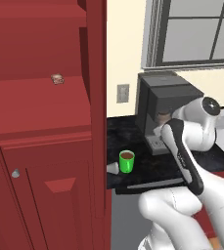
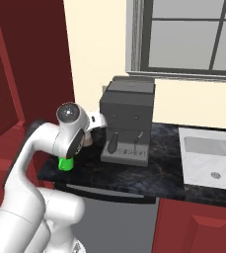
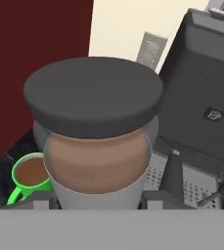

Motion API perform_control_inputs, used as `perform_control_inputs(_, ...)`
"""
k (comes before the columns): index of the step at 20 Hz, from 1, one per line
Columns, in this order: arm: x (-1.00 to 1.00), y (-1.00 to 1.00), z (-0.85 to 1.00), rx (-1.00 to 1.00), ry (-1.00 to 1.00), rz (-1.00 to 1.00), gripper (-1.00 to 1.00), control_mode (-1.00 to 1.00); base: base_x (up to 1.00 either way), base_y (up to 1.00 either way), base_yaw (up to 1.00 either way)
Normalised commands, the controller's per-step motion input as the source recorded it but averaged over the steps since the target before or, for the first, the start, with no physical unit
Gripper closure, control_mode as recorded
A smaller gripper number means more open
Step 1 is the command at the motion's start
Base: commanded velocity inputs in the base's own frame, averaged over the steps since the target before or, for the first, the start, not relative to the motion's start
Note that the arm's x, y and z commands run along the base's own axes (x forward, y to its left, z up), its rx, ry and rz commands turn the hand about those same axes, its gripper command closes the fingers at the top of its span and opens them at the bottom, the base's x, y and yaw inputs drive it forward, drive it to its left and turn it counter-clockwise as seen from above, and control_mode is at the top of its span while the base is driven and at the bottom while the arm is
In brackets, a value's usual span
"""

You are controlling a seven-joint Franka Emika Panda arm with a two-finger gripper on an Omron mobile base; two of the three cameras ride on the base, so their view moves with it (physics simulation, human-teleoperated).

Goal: Pick the cinnamon and honey bottle from the cabinet and place them next to the mug.

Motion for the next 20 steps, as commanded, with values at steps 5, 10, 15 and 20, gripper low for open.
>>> perform_control_inputs(5, 0.0, 0.04, -0.38, -0.02, 0.0, 0.03, 1.0, -1.0, 0.0, 0.0, 0.0)
perform_control_inputs(10, 0.04, 0.07, -0.43, -0.03, 0.02, 0.02, 1.0, -1.0, 0.0, 0.0, 0.0)
perform_control_inputs(15, 0.02, 0.17, -0.41, 0.0, 0.08, 0.03, 1.0, -1.0, 0.0, 0.0, 0.0)
perform_control_inputs(20, 0.0, 0.17, -0.34, 0.0, 0.09, 0.02, 1.0, -1.0, 0.0, 0.0, 0.0)
